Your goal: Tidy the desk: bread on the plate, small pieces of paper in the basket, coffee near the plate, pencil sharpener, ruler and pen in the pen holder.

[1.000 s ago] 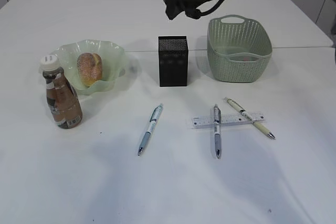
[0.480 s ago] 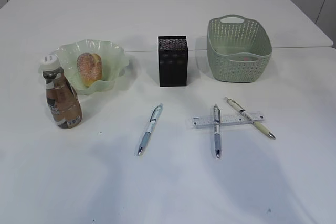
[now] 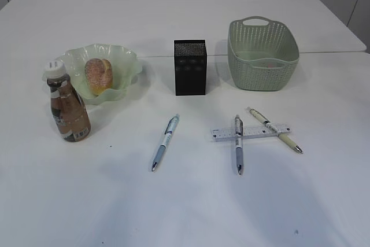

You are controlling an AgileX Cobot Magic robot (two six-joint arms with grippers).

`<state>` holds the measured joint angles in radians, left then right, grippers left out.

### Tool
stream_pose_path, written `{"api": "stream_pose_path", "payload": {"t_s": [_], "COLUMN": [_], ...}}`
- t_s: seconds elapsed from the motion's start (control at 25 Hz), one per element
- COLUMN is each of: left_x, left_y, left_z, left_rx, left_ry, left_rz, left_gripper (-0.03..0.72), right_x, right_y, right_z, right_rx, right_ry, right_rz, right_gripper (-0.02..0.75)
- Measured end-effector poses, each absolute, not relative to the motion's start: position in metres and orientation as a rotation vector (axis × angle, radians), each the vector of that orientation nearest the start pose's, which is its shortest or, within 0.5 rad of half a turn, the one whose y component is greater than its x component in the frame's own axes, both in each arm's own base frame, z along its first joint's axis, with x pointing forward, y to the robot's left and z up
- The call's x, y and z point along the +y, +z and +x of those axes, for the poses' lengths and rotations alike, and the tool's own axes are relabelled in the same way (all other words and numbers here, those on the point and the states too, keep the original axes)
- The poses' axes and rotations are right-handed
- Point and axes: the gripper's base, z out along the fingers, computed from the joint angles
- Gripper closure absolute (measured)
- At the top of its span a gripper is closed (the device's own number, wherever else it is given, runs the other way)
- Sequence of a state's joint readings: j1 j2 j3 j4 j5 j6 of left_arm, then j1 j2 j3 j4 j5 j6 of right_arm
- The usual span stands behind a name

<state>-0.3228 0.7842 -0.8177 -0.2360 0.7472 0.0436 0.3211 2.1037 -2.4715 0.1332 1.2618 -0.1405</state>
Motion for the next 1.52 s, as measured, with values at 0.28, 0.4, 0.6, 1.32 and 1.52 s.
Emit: {"api": "stream_pose_path", "payload": {"t_s": [0.28, 0.4, 0.6, 1.32, 1.52], "left_x": [-0.061, -0.062, -0.063, -0.062, -0.060], "left_y": [0.349, 0.349, 0.348, 0.335, 0.332], "left_z": [0.134, 0.133, 0.132, 0.118, 0.115], "left_rx": [2.203, 2.205, 2.218, 2.436, 2.482], "left_ry": [-0.452, -0.468, -0.476, -0.487, -0.466], "left_rz": [0.299, 0.294, 0.295, 0.338, 0.357], "left_gripper": [0.240, 0.240, 0.240, 0.240, 0.240], "right_x": [0.143, 0.140, 0.137, 0.120, 0.117], "right_y": [0.416, 0.412, 0.412, 0.336, 0.332], "right_z": [0.411, 0.404, 0.395, 0.375, 0.376], "right_rx": [2.385, 2.420, 2.441, 2.657, 2.635], "right_ry": [0.215, 0.205, 0.203, -0.049, -0.120], "right_rz": [-0.448, -0.443, -0.446, -0.787, -0.882], "right_gripper": [0.258, 0.258, 0.258, 0.258, 0.258]}}
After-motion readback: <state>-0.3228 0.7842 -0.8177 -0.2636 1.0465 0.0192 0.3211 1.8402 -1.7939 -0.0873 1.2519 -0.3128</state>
